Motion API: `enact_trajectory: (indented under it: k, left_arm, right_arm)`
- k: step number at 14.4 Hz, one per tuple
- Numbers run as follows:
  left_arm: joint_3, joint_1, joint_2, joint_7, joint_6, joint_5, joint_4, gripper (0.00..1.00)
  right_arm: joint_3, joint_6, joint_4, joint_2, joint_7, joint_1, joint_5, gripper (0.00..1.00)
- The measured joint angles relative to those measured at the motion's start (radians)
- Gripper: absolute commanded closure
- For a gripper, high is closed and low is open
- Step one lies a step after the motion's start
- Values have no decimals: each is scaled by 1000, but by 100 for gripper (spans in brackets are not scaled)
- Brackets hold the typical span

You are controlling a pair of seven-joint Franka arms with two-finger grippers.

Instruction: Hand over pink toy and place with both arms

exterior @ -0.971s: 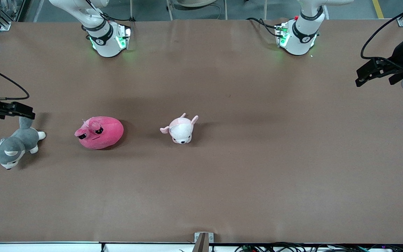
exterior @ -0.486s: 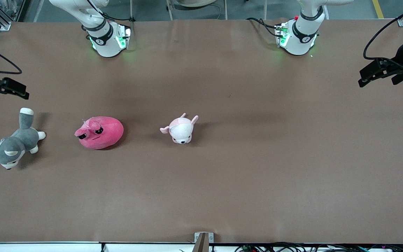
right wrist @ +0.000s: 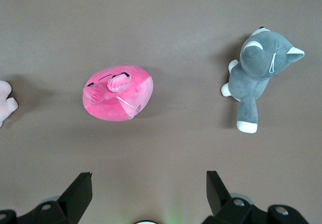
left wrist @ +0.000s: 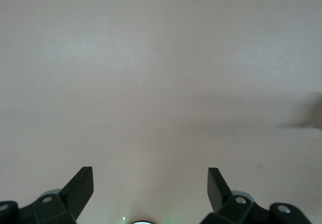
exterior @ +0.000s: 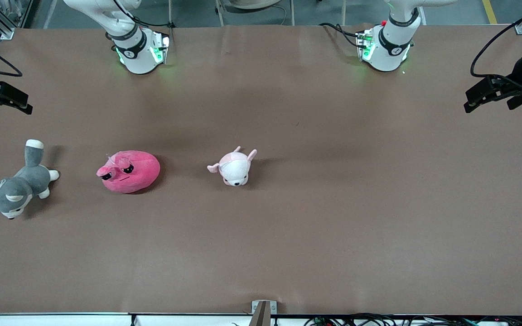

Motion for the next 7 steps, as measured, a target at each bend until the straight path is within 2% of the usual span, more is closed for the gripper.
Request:
enact_trajectory:
  k: [7]
  left_arm:
    - [0,0,0,0,0,0,0,0]
  right_arm:
    - [0,-6,-4,-25,0,0,9,0]
